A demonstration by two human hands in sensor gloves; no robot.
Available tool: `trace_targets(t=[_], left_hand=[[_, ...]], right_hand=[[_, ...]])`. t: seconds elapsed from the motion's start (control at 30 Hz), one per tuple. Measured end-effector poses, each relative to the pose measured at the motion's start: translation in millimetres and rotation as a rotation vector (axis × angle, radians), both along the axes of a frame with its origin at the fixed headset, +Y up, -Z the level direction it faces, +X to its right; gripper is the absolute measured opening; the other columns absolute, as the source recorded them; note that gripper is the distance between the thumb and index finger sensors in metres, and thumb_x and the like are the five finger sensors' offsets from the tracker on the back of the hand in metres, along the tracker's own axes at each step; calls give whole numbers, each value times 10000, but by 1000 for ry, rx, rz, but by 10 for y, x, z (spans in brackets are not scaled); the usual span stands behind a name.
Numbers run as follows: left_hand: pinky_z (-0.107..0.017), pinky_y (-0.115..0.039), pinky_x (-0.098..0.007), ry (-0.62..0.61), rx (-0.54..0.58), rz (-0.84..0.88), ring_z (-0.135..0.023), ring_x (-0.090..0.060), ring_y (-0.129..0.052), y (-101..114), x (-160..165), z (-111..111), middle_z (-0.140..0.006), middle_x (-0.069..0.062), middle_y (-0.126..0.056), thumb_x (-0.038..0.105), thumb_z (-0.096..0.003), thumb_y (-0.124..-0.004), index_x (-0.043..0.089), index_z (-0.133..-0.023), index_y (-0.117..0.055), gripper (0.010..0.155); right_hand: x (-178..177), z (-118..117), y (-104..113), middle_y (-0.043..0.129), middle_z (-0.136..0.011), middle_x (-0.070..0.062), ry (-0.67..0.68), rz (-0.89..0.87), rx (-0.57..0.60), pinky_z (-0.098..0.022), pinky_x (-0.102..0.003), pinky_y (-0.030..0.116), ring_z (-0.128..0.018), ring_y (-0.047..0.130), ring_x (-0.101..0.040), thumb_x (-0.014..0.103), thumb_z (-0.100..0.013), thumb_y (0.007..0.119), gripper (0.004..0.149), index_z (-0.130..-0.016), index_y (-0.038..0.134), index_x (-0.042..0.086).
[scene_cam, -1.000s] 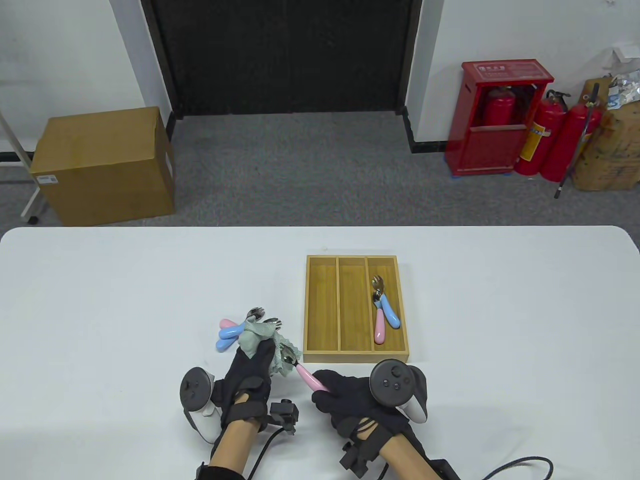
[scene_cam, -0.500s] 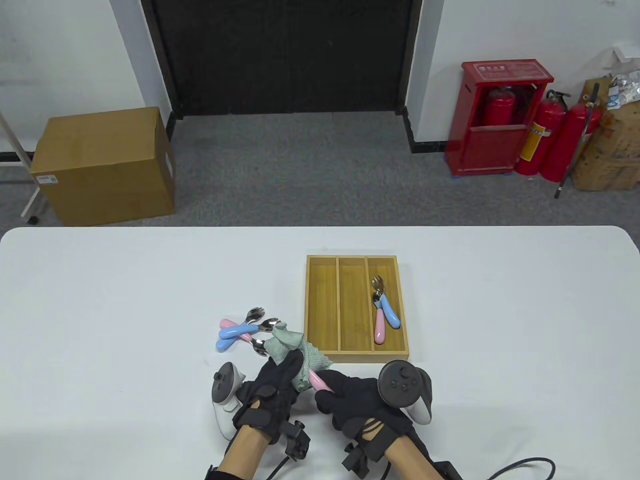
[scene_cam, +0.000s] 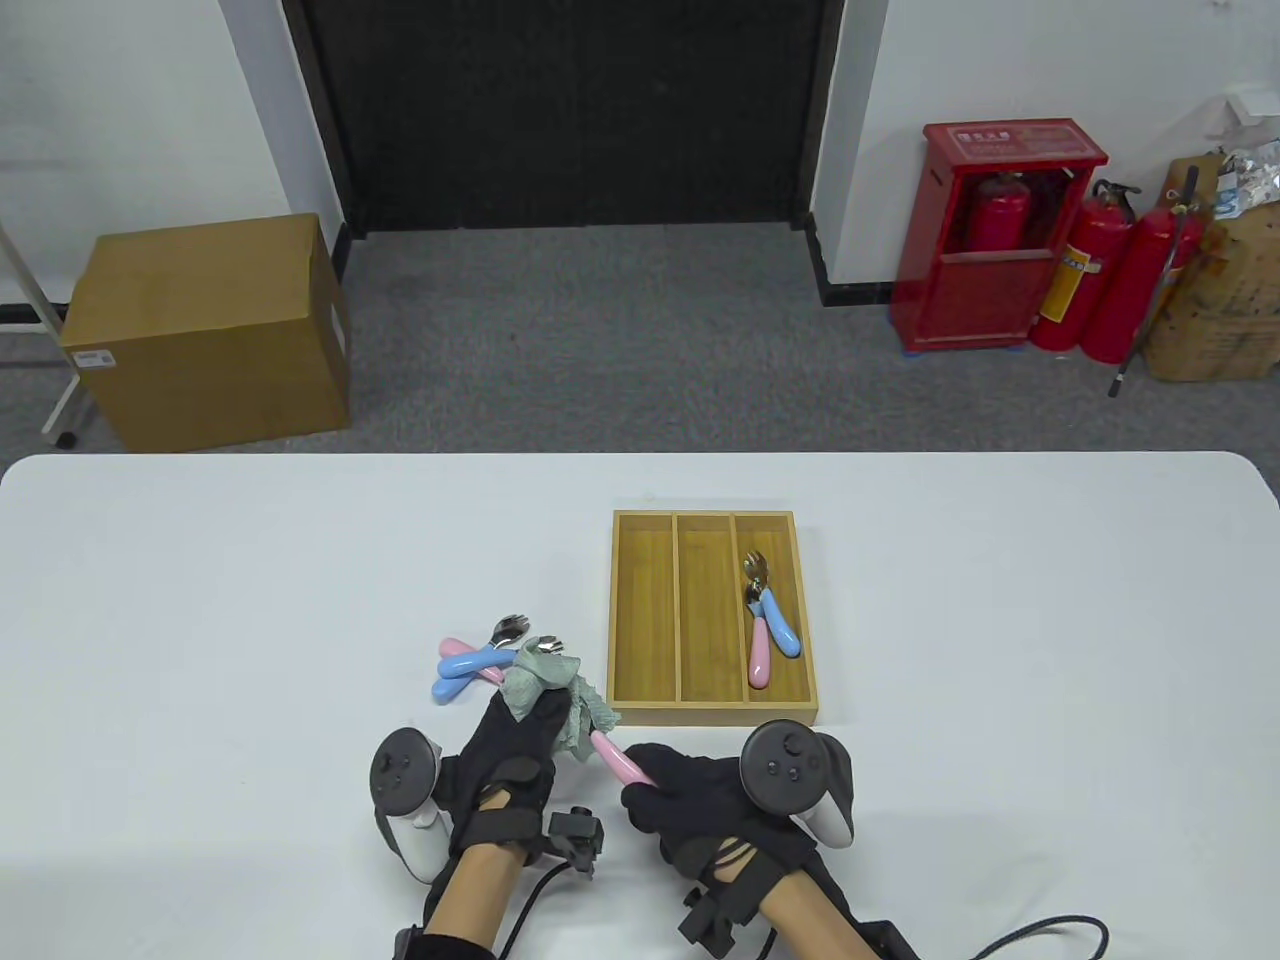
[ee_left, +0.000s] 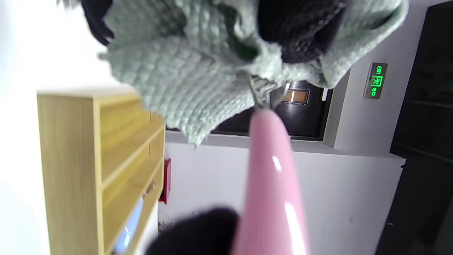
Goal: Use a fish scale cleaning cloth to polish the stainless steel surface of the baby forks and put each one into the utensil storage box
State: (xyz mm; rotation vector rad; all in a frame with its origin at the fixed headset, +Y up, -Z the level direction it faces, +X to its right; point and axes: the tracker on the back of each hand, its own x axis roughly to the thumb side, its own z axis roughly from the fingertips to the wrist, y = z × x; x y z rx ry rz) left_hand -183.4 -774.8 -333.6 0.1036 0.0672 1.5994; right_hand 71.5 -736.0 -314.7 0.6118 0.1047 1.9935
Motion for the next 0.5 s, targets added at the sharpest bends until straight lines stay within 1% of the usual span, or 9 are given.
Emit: trace_targets(t=[0.03, 0.1, 0.2, 0.27, 0.33, 0.4, 0.5], left_hand=[[-592, -776, -479, 4, 8, -28, -659, -191, -1039, 15, -14, 0, -705, 31, -1021, 444, -481, -841, 276, -887, -794, 441], [-577, -785, -480, 21, 22, -103, -633, -190, -1047, 48, -37, 6, -682, 39, -1027, 446, -480, -843, 266, -881, -800, 442], [-576, -785, -477, 63, 16, -167, -629, -180, -1044, 91, -80, 3, -676, 55, -1022, 449, -490, -834, 267, -889, -787, 442], [-571, -785, -476, 91, 2, -159, -622, -179, -1043, 85, -125, 8, -671, 53, -1020, 449, -495, -830, 257, -893, -782, 445], [-565, -782, -482, 82, 2, -109, -616, -188, -1042, 61, -165, 15, -668, 42, -1021, 446, -497, -831, 247, -893, -781, 446], [-565, -780, -482, 86, -1, -67, -622, -188, -1040, 64, -190, 28, -674, 42, -1018, 448, -502, -829, 246, -898, -777, 447], [-573, -776, -479, 73, 7, -53, -635, -184, -1035, 92, -211, 19, -687, 48, -1013, 454, -509, -822, 251, -905, -767, 449]], right_hand=[[9, -2, -1, 989, -483, -249, -4, -3, -3, -250, -548, 818, -109, 971, -244, 328, -401, 827, 525, -815, 800, 7], [33, -13, -6, 990, -481, -248, -5, -6, -14, -250, -548, 819, -111, 972, -246, 329, -401, 827, 524, -814, 803, 8], [96, -52, -8, 991, -483, -251, -17, -4, -23, -252, -551, 817, -114, 974, -250, 325, -398, 831, 518, -809, 808, 11], [167, -84, -1, 992, -486, -253, -42, 2, -19, -256, -554, 817, -117, 978, -255, 322, -398, 835, 516, -807, 811, 8], [288, -138, 16, 993, -495, -258, -92, 0, -13, -263, -561, 815, -135, 988, -270, 320, -398, 838, 513, -806, 813, 9], [422, -215, 66, 990, -527, -264, -168, 8, 11, -303, -581, 799, -184, 1002, -302, 316, -400, 840, 509, -809, 814, 14], [519, -326, 154, 985, -553, -271, -244, 13, 18, -332, -598, 782, -225, 1006, -330, 315, -402, 844, 505, -810, 816, 20]])
